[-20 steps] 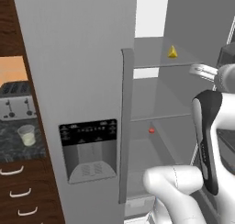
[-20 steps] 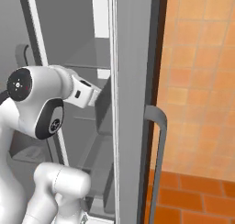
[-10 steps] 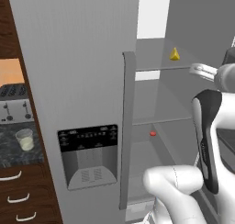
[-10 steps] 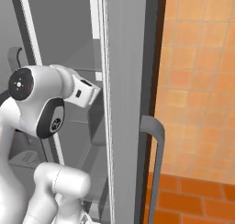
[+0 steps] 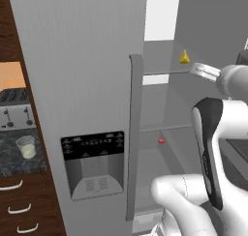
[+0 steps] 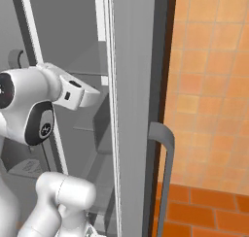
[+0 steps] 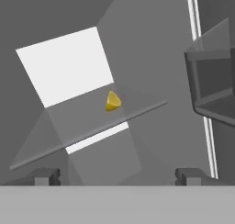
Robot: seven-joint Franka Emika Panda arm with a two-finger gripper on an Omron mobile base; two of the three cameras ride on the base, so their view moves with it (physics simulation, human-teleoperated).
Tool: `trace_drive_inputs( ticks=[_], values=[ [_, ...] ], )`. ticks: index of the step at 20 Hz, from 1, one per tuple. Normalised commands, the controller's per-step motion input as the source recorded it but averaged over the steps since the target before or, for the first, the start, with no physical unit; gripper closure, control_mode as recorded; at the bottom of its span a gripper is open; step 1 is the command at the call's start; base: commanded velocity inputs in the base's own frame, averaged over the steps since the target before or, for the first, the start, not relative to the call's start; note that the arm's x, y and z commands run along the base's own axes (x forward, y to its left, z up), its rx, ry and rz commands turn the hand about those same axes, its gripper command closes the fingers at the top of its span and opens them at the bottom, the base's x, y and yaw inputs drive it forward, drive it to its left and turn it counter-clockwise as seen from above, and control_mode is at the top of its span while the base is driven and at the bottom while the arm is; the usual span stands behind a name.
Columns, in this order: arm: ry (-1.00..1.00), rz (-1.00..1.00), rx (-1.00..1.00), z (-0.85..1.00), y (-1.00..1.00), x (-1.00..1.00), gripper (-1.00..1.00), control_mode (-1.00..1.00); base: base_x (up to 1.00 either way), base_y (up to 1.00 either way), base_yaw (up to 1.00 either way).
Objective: Grab a lemon wedge from the fridge and one ice cube from the ice bowl, and put them in the glass of lemonade.
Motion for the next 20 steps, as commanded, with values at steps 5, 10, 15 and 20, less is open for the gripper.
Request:
trace_drive_inputs(
  ticks=[5,10,15,20],
  values=[
    [0.19,0.10,0.01,0.63,-0.14,0.28,-1.00,-1.00,0.00,0.00,0.00],
    [0.39,0.17,0.00,0.41,-0.38,0.67,-1.00,-1.00,0.00,0.00,0.00],
    [0.23,0.07,0.00,-0.51,-0.02,0.57,-1.00,-1.00,0.00,0.00,0.00],
    [0.08,0.00,-0.10,-0.28,0.06,0.77,-1.00,-1.00,0.00,0.00,0.00]
  ],
)
